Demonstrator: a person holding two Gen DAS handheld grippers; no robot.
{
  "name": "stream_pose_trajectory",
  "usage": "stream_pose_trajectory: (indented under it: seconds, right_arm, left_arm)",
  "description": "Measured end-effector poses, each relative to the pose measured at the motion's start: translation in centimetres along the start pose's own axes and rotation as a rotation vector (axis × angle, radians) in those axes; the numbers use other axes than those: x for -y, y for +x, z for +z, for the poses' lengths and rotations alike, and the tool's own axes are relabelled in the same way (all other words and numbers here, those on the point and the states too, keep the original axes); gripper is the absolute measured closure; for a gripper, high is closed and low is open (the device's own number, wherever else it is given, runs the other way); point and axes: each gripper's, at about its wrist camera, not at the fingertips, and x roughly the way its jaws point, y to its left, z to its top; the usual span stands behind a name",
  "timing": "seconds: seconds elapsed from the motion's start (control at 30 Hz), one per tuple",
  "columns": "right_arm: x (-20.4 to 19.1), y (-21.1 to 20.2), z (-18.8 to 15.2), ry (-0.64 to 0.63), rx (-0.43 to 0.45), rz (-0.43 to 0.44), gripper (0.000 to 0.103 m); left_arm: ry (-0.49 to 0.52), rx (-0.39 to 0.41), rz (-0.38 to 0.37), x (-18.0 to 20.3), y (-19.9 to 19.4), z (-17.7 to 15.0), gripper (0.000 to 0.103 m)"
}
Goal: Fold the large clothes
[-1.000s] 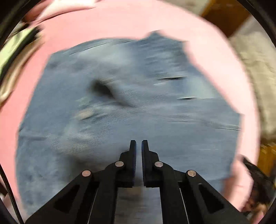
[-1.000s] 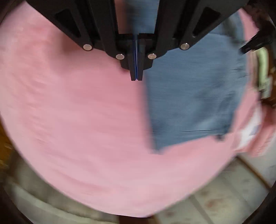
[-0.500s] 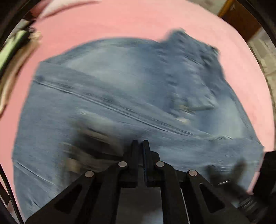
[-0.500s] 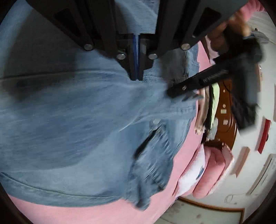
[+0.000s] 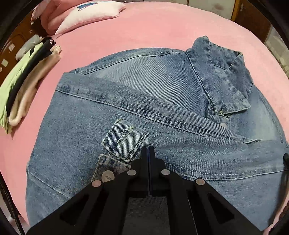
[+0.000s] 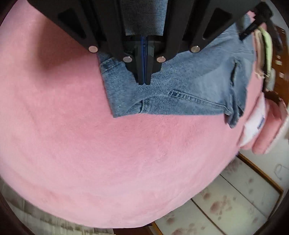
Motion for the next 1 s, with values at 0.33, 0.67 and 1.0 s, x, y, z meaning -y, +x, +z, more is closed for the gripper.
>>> stream_pose_trajectory:
  seconds: [0.33,0.67,1.0]
  right_arm:
    - [-1.6,-3.8,-4.9,0.078,-0.088,-0.088,0.069]
    - [-8.6,-9.4,-13.7,-0.244,-0.254,-0.178,0.035]
    - [-14.4,-17.9,-18.9,-0.212,-0.132,-0.054,0.027]
  left_arm:
    - [-0.094,-0.122,-0.037,-4.4,-4.2,-4.6,0.083]
    - [0.086,-0.117,0.042,-4.3,-12.1,-8.3,0.027]
    - [0.182,-0.011,-0.039,-8.8,-21.9,-12.0,0.026]
